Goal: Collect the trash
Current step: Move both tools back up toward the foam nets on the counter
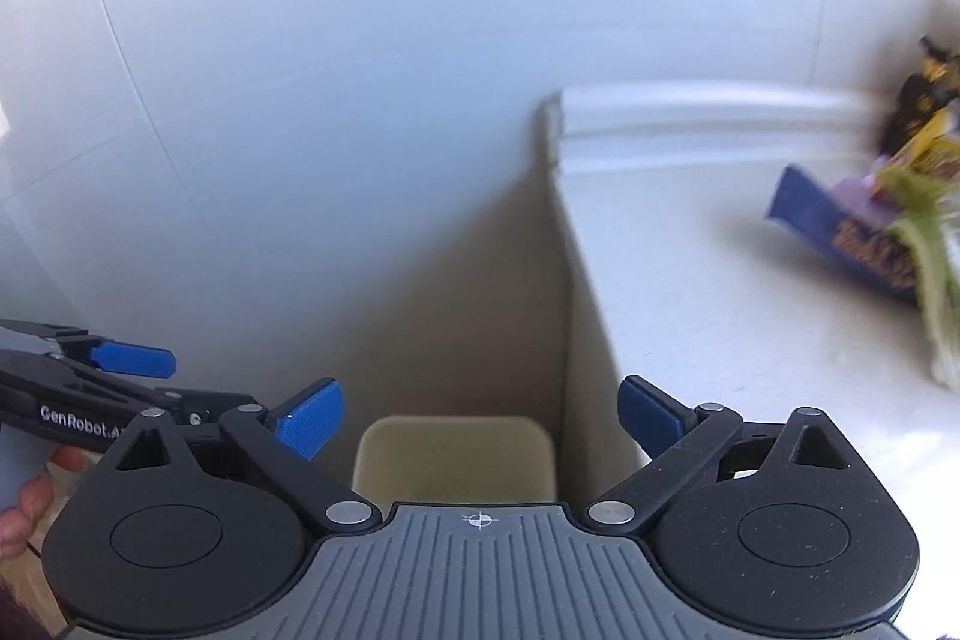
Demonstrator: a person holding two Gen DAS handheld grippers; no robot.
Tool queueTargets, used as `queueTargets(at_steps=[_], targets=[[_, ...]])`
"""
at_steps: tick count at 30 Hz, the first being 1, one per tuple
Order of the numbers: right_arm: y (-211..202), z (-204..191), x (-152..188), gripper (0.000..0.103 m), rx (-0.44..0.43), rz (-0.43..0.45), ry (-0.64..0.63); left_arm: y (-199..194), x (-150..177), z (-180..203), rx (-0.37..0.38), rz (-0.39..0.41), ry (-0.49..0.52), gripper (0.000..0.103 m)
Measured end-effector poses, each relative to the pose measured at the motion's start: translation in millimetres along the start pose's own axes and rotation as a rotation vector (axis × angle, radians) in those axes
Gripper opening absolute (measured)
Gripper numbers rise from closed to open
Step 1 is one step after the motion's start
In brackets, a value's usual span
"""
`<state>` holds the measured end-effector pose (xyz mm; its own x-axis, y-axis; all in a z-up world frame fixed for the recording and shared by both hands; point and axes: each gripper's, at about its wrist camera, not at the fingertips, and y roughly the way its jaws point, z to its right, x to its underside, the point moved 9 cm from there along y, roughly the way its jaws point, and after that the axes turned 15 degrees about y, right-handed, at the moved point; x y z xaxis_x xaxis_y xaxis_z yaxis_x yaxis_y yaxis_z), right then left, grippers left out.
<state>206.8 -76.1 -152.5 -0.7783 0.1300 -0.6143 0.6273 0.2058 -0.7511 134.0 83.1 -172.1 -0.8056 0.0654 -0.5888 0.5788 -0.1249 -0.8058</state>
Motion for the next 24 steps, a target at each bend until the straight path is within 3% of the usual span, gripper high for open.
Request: queueTargets(at_steps=[9, 24], targets=[[-56.9, 58.8, -16.3, 0.102, 0.123, 0.147, 0.098, -2.0, -43.4, 36.8, 0.058, 0.078, 0.053, 0.102], [-86.1, 165.5, -22.8, 0.102, 0.334, 0.174, 0.18, 17.3, -106.7, 132.0, 0.207, 0.139, 0.173, 0.102]])
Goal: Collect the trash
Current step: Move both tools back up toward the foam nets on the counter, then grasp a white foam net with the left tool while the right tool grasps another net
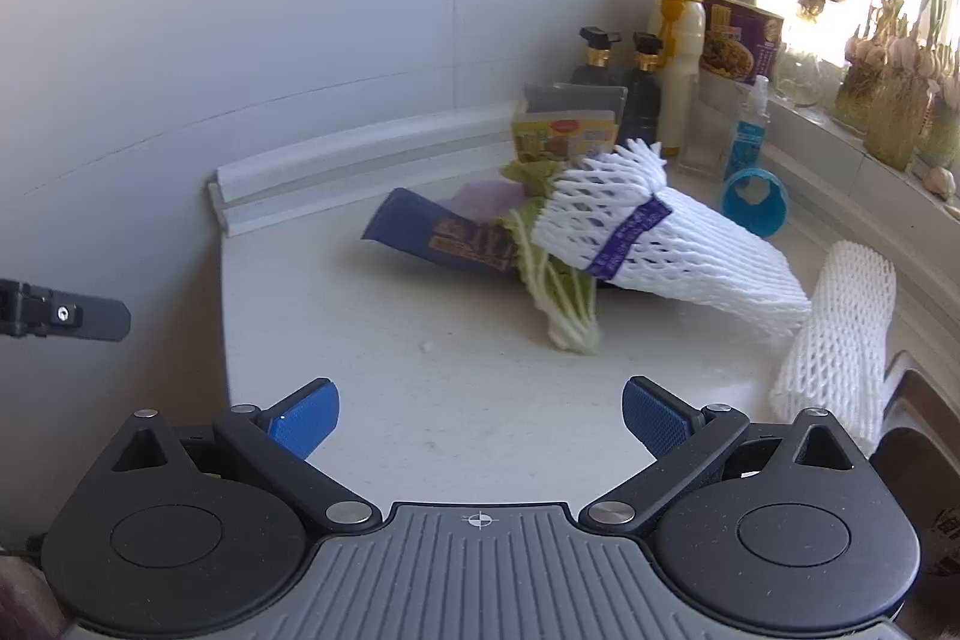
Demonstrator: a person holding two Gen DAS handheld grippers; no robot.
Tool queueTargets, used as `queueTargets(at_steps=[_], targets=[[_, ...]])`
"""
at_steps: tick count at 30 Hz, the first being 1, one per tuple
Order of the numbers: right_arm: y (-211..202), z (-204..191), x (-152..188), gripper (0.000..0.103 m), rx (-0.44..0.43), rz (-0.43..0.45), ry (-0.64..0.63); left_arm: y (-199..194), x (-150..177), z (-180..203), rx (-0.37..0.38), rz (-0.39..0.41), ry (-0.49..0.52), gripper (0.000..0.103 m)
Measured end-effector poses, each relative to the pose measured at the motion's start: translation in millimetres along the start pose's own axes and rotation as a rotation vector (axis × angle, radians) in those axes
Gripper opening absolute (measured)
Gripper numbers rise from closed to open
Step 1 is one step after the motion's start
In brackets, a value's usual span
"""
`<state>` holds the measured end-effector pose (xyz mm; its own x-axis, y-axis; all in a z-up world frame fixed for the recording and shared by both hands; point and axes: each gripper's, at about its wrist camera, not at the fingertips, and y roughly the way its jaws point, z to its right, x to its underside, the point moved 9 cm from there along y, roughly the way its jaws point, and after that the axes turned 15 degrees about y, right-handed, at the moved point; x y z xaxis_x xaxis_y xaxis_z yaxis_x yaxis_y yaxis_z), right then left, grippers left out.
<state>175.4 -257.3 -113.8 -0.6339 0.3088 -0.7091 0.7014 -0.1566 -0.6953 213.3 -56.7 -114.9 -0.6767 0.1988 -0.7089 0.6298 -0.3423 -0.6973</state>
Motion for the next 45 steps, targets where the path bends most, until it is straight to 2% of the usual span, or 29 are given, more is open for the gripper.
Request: queueTargets(at_steps=[9, 13, 18, 23, 26, 29, 30, 31, 35, 38, 41, 43, 45], targets=[[15.3, 92.3, -31.3, 0.102, 0.151, 0.018, 0.028, 42.7, -67.3, 86.4, 0.16, 0.076, 0.124, 0.102], [28.6, 133.9, -40.4, 0.102, 0.23, -0.011, 0.041, 57.9, -88.4, 125.7, 0.227, 0.121, 0.184, 0.097], [46.3, 173.8, -45.1, 0.102, 0.297, -0.069, 0.071, 86.0, -103.0, 160.5, 0.252, 0.15, 0.279, 0.09], [62.1, 193.7, -51.0, 0.102, 0.296, -0.099, 0.117, 115.0, -108.1, 168.1, 0.255, 0.121, 0.281, 0.082], [71.5, 200.2, -55.8, 0.101, 0.294, -0.118, 0.136, 125.9, -109.8, 165.9, 0.256, 0.099, 0.252, 0.073], [81.0, 204.6, -57.9, 0.099, 0.292, -0.144, 0.16, 131.3, -110.4, 162.6, 0.259, 0.084, 0.227, 0.057], [83.1, 205.6, -57.7, 0.099, 0.292, -0.151, 0.166, 132.0, -110.1, 161.2, 0.257, 0.079, 0.221, 0.049], [84.8, 206.5, -57.9, 0.096, 0.292, -0.155, 0.172, 131.7, -109.5, 160.0, 0.256, 0.076, 0.216, 0.039], [86.7, 205.5, -58.3, 0.088, 0.292, -0.161, 0.168, 129.0, -106.8, 157.5, 0.276, 0.065, 0.205, 0.027], [86.8, 202.8, -57.5, 0.077, 0.289, -0.168, 0.163, 127.3, -105.8, 156.5, 0.282, 0.063, 0.2, 0.017], [86.4, 200.7, -57.2, 0.06, 0.292, -0.172, 0.157, 123.7, -106.0, 156.0, 0.293, 0.068, 0.19, 0.011], [85.9, 199.3, -57.4, 0.037, 0.291, -0.174, 0.155, 120.9, -106.9, 156.2, 0.299, 0.079, 0.187, 0.008], [85.7, 198.0, -58.4, 0.027, 0.293, -0.174, 0.147, 116.9, -108.1, 156.5, 0.306, 0.093, 0.188, 0.008]])
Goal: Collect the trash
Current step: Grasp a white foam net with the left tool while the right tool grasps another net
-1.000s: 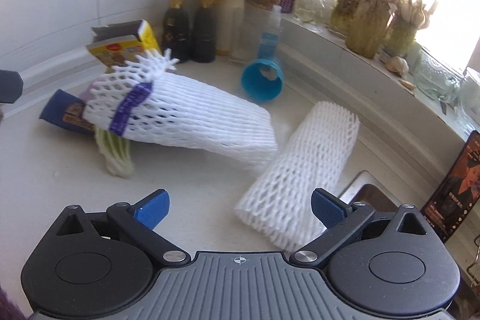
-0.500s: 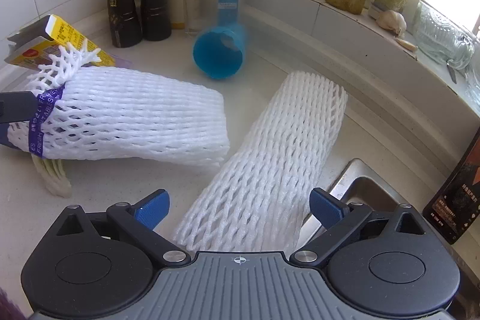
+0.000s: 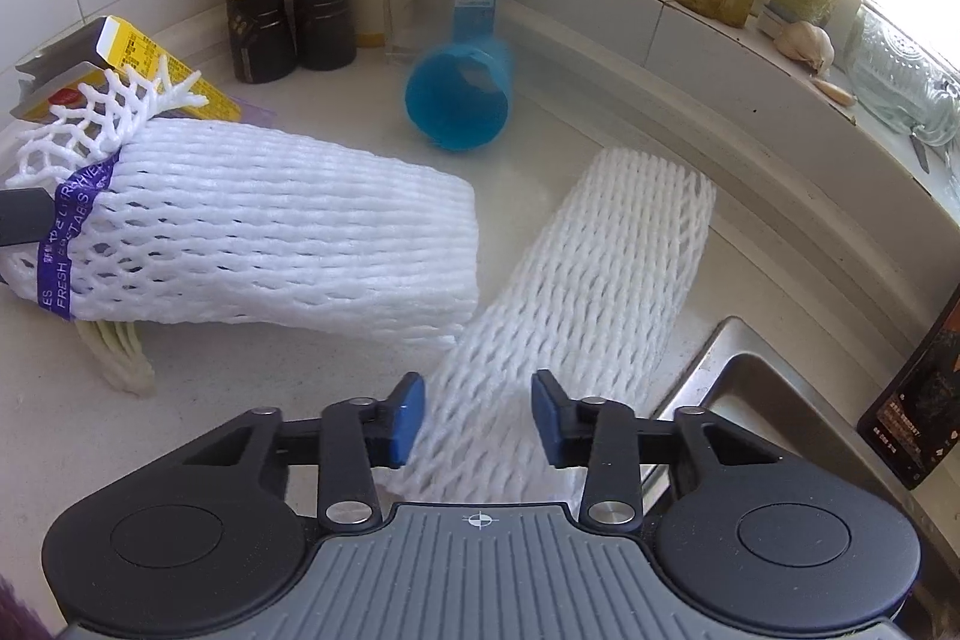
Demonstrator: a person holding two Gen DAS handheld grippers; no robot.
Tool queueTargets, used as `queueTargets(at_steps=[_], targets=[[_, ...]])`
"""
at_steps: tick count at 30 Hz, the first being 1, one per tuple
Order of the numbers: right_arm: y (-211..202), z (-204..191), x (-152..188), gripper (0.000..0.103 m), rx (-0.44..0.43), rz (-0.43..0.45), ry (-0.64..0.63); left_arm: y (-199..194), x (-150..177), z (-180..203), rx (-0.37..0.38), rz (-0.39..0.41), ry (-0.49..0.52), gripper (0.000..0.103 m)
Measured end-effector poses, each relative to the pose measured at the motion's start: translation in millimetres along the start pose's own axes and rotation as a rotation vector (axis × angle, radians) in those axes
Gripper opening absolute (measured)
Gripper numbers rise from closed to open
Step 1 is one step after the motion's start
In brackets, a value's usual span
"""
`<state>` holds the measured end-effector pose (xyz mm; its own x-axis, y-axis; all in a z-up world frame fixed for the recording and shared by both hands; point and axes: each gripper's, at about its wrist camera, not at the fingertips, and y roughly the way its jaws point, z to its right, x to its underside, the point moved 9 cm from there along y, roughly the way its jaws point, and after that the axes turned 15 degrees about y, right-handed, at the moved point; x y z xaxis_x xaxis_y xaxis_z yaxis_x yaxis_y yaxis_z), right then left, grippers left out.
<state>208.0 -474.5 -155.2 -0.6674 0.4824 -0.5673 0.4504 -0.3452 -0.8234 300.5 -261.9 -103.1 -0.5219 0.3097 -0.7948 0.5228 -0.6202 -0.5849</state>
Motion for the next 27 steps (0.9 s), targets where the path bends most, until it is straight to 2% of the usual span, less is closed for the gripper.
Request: queueTargets(at_steps=[3, 7, 17, 24, 25, 26, 27], targets=[[-3.2, -1.6, -0.8, 0.012, 0.014, 0.018, -0.021, -5.0, -2.7, 1.9, 0.008, 0.015, 0.003, 0.007], [-9.9, -2.2, -4.2, 0.003, 0.025, 0.055, -0.035, -13.7, -7.1, 3.5, 0.014, 0.043, 0.007, 0.007], [-31.2, -6.5, -10.1, 0.0, 0.023, 0.114, -0.055, -43.0, -26.9, 6.3, 0.013, 0.13, 0.0, 0.006], [-49.5, -8.0, -25.6, 0.0, -0.013, 0.146, -0.02, -71.8, -42.0, 2.8, -0.006, 0.205, -0.012, 0.006], [-48.3, -6.3, -29.5, 0.01, -0.023, 0.135, 0.0, -75.3, -43.6, 2.0, -0.008, 0.213, -0.015, 0.006], [-45.8, -4.7, -34.0, 0.013, -0.039, 0.122, 0.023, -78.6, -44.6, 1.3, -0.011, 0.219, -0.017, 0.006], [-42.0, -1.8, -39.1, 0.03, -0.043, 0.11, 0.045, -81.1, -45.1, 0.7, -0.013, 0.223, -0.02, 0.006]])
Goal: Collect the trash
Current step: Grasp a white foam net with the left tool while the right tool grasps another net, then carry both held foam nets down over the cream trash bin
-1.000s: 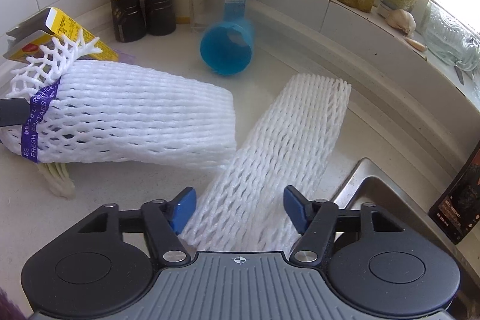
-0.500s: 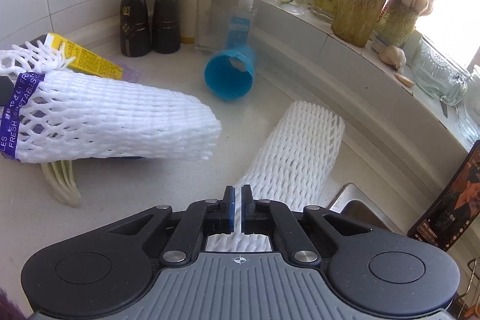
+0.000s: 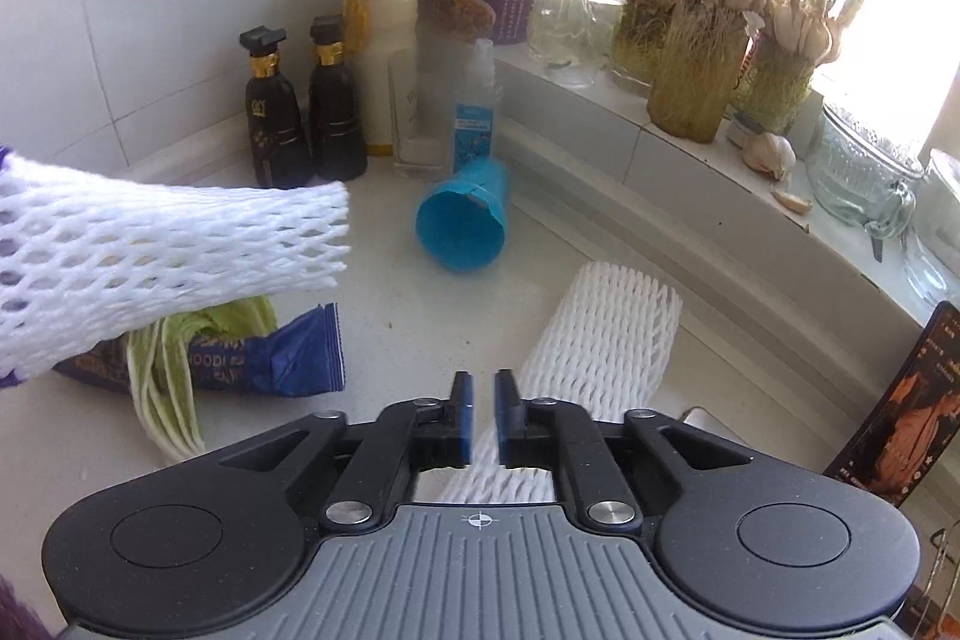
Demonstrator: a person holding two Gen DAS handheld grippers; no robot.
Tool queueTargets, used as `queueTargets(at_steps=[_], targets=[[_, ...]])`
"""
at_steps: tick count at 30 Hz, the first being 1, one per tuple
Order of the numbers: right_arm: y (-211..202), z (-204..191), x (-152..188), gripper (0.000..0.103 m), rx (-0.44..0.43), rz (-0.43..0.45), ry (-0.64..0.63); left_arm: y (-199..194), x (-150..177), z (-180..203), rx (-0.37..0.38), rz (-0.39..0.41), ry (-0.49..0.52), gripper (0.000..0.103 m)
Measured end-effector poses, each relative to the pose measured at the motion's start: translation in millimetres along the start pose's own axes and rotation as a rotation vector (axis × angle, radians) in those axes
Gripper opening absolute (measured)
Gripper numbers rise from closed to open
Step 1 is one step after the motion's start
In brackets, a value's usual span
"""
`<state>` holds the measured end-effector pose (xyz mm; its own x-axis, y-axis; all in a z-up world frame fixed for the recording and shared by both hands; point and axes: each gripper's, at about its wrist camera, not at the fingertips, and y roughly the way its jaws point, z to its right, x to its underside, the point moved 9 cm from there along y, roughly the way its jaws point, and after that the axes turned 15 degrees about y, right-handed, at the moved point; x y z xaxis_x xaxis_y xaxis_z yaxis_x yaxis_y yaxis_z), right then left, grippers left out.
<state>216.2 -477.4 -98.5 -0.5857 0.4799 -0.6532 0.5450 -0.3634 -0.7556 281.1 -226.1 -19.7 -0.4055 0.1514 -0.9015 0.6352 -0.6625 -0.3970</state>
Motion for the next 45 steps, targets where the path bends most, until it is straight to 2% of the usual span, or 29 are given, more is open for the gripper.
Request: queueTargets(at_steps=[1, 3, 12, 15, 17, 19, 20, 24, 25, 33, 45], targets=[[5.2, 2.7, -4.9, 0.058, -0.002, -0.011, 0.017, -1.8, -0.9, -0.4, -0.001, 0.002, -0.003, 0.006], [17.6, 8.8, -13.4, 0.086, -0.004, -0.031, 0.042, -5.4, -1.5, -1.3, -0.004, 0.007, -0.008, 0.006], [86.7, 43.9, -26.3, 0.085, 0.141, -0.145, 0.056, -11.8, 4.6, -5.0, -0.016, 0.004, -0.029, 0.006], [104.3, 50.7, -24.3, 0.082, 0.163, -0.182, 0.064, -11.7, 5.6, -5.8, -0.02, 0.0, -0.034, 0.006], [112.6, 55.3, -22.9, 0.072, 0.179, -0.198, 0.076, -11.8, 6.3, -6.2, -0.022, -0.001, -0.037, 0.006], [118.5, 59.4, -21.5, 0.055, 0.194, -0.21, 0.085, -12.0, 6.6, -5.8, -0.022, -0.001, -0.036, 0.006], [120.2, 61.1, -20.6, 0.051, 0.195, -0.215, 0.091, -13.0, 6.9, -5.8, -0.023, 0.0, -0.035, 0.006], [118.7, 59.0, -19.7, 0.017, 0.18, -0.21, 0.093, -15.7, 6.8, -4.7, -0.024, 0.005, -0.033, 0.006], [117.5, 56.8, -22.0, 0.011, 0.185, -0.203, 0.081, -16.5, 6.3, -4.7, -0.025, 0.006, -0.034, 0.006], [86.4, 48.0, -39.5, 0.008, 0.147, -0.123, 0.085, -33.5, -1.9, -5.0, -0.031, 0.038, -0.034, 0.006], [-1.0, -1.6, -74.4, 0.008, -0.064, -0.022, 0.124, -86.0, -18.3, -12.6, -0.069, 0.112, -0.027, 0.006]])
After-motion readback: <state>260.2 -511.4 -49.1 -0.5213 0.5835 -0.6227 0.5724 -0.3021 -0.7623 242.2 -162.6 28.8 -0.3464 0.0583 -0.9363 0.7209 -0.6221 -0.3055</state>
